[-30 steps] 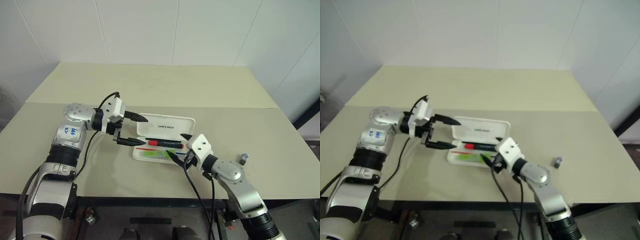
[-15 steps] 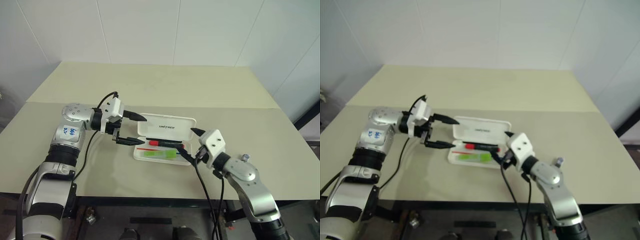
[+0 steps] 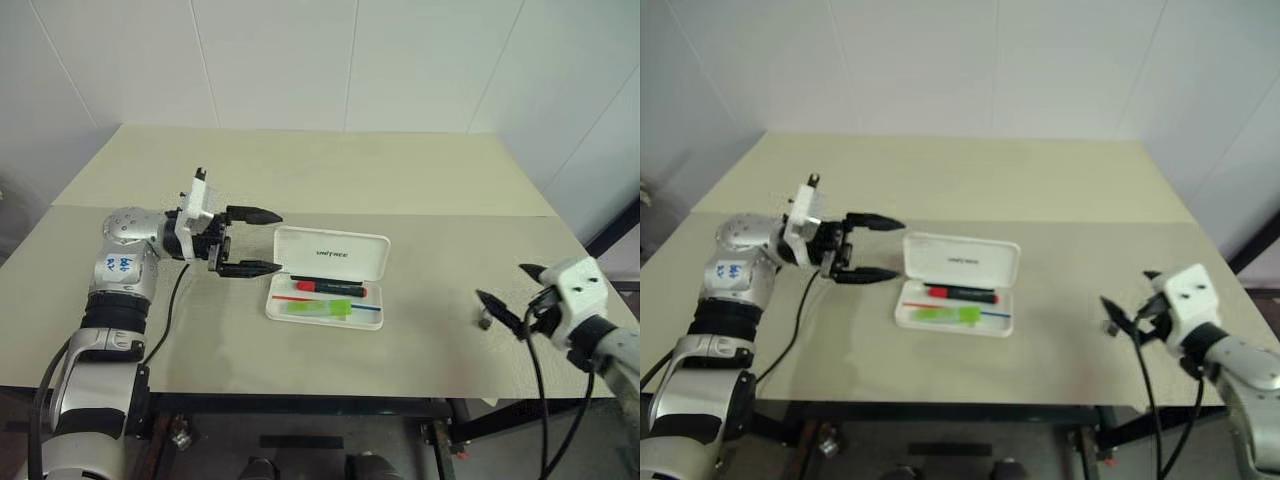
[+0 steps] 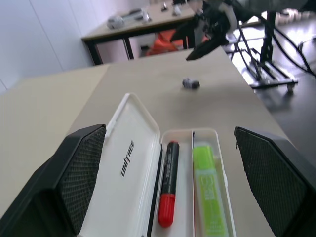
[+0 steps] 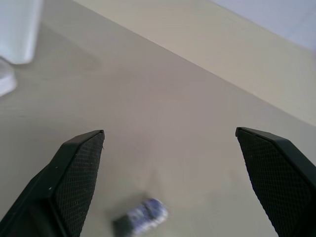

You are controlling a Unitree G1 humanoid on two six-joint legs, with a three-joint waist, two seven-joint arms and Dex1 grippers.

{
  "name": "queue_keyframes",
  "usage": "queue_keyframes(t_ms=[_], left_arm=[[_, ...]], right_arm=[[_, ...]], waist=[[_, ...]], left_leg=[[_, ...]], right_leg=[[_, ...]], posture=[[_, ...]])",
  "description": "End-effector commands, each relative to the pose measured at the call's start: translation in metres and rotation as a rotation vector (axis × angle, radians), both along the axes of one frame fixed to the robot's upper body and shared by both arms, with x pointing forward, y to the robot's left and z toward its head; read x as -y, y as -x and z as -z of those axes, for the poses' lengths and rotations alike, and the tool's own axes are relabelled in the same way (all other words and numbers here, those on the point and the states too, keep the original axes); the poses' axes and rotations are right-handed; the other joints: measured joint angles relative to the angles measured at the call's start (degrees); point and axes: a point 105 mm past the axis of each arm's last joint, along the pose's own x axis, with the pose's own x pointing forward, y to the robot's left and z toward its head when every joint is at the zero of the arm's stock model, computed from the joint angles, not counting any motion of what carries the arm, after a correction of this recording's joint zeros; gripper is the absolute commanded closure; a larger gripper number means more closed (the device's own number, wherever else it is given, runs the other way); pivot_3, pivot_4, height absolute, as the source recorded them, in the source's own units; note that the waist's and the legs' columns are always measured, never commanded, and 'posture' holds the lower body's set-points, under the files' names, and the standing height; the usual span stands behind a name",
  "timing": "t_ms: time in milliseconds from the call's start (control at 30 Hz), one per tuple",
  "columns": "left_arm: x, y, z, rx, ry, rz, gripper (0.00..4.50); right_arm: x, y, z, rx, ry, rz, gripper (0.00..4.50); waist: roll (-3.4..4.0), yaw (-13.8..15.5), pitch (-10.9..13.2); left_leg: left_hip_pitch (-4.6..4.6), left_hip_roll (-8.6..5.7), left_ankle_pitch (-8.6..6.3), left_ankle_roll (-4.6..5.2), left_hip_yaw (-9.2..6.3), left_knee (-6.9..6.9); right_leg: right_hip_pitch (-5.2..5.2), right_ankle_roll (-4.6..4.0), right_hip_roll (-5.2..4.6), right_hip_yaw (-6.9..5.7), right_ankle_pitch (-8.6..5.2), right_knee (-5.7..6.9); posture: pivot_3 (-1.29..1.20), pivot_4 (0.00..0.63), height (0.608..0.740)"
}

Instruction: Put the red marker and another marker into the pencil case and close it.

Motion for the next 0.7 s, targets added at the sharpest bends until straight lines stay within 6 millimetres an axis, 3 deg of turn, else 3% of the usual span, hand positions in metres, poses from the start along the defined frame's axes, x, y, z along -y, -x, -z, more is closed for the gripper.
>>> queue_keyframes(t_ms=[33, 267, 433, 567, 700], left_arm=[[-0.010, 0.015, 0.001, 0.018, -0.002, 0.092, 0.04], [-0.009, 0.023, -0.008, 0.026, 0.093, 0.143, 0.04], [-0.020, 0.032, -0.016, 0.008, 0.170, 0.165, 0.04], [-0.028, 0.035, -0.017, -0.025, 0.197, 0.168, 0.04], [-0.035, 0.036, -0.018, -0.070, 0.228, 0.171, 0.04]], right_arm=[[0.018, 0.001, -0.007, 0.017, -0.043, 0.099, 0.00], [-0.008, -0.010, 0.009, 0.014, -0.187, 0.179, 0.00], [-0.036, -0.011, 0.025, -0.022, -0.241, 0.228, 0.00], [-0.046, -0.010, 0.038, -0.050, -0.266, 0.272, 0.00], [-0.043, -0.008, 0.046, -0.063, -0.263, 0.352, 0.00]], waist=[[0.00, -0.13, 0.00], [0.01, -0.09, 0.00], [0.01, -0.30, 0.00], [0.02, -0.44, 0.00], [0.02, -0.38, 0.00]], left_leg=[[0.00, 0.01, 0.00, 0.00, 0.01, -0.02], [-0.03, 0.00, 0.00, 0.00, 0.01, 0.01], [-0.06, 0.05, 0.00, 0.00, -0.01, -0.04], [-0.06, 0.05, 0.00, 0.00, -0.01, -0.05], [-0.07, 0.01, 0.00, 0.00, 0.00, -0.03]], right_leg=[[-0.01, 0.00, 0.00, 0.02, 0.00, 0.00], [-0.02, -0.01, -0.02, 0.04, 0.01, 0.01], [-0.08, -0.02, -0.01, 0.02, 0.00, 0.02], [-0.08, -0.04, -0.04, 0.01, -0.01, 0.01], [-0.07, -0.05, -0.09, 0.00, -0.01, 0.00]], posture=[[0.00, 0.150, 0.740], [0.00, 0.150, 0.740], [0.00, 0.150, 0.740], [0.00, 0.150, 0.740], [0.00, 0.150, 0.740]])
